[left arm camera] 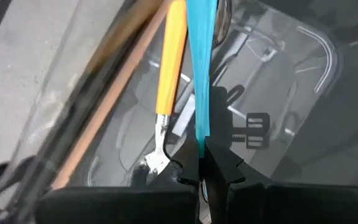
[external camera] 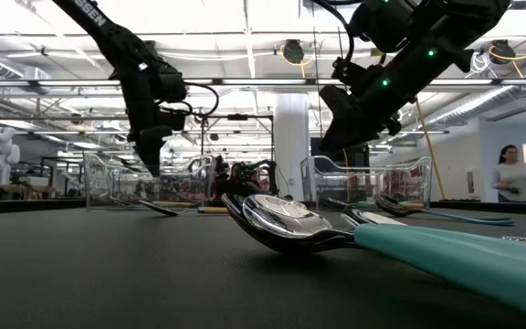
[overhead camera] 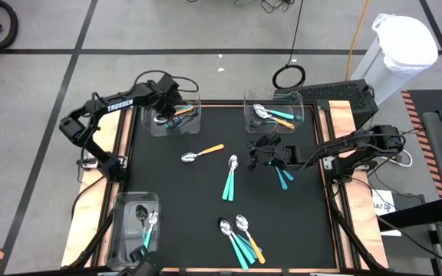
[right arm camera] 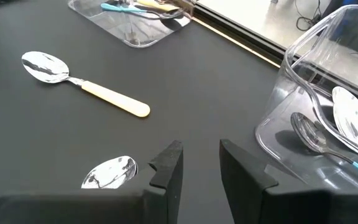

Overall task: Sort silverware by color (type)
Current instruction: Put the blue spoon into the top left transparent bin, then put the blue spoon into the bottom left transparent bin

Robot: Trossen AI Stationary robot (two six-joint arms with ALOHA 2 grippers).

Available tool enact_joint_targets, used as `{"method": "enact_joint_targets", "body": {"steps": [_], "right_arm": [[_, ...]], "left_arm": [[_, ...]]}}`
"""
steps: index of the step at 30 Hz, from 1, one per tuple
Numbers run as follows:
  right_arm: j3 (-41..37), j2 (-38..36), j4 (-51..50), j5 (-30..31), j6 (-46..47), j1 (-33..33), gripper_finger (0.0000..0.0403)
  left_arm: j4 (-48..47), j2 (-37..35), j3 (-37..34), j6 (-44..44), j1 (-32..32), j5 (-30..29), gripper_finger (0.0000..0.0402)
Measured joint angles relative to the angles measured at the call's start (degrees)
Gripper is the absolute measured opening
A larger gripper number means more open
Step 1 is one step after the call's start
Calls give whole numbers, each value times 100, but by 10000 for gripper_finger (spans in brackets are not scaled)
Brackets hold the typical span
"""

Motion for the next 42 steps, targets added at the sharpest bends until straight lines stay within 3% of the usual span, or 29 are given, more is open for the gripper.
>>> {"method": "enact_joint_targets", "body": {"steps": [6,11,15,19,22,28,36,42], "right_arm": [[-2,0,1,-97,98,2,93],[-2,2,-15,-394,152,4,99],[-2,-1,-259,-612,128,4,102],[-2,-175,-1274,-597,571,-39,102],[-2,-236,-2244,-591,1062,-101,103],[-4,-109,-3429,-1063,1865,-30,121],[-4,-14,-3775,-1909,2484,156,148],[3,242,-3755,-1953,2616,260,149]], "left_arm": [[-218,-4,2,-124,-30,-19,63],[-420,-207,2,-711,-147,-496,120],[-638,-645,2,-961,-407,-681,131],[-708,-1253,2,-1328,-877,-679,132],[-253,-1674,-160,-1621,-1350,-549,132],[1718,-1918,-1018,-2259,-2209,356,132],[3552,-1621,-1921,-2754,-3109,193,132],[3690,-1460,-2040,-2759,-3284,138,132]]}}
